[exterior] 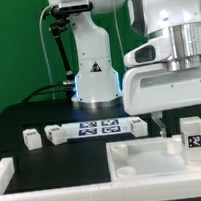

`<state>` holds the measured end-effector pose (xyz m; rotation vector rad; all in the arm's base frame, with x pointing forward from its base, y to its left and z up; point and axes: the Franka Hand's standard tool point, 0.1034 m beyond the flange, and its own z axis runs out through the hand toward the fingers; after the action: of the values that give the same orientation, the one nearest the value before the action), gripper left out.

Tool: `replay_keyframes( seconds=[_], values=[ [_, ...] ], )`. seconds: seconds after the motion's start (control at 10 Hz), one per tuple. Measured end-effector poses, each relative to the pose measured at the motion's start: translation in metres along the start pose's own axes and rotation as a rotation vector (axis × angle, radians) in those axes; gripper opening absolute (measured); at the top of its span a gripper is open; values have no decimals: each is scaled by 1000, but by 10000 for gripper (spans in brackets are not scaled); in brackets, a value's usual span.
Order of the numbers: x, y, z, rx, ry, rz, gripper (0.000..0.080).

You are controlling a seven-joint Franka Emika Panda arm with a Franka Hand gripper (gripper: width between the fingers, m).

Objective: Assemble square table

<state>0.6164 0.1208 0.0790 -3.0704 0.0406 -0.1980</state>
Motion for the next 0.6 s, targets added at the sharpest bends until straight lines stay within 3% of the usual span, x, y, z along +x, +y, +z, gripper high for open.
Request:
replay_keyframes(
  seconds=[0.4, 0.5, 0.6],
  values=[
    [6, 3, 2, 1, -48, 46, 602],
    [6, 3, 2, 0, -48, 121, 427],
    [6, 3, 2, -2, -49, 196, 427]
  ],
)
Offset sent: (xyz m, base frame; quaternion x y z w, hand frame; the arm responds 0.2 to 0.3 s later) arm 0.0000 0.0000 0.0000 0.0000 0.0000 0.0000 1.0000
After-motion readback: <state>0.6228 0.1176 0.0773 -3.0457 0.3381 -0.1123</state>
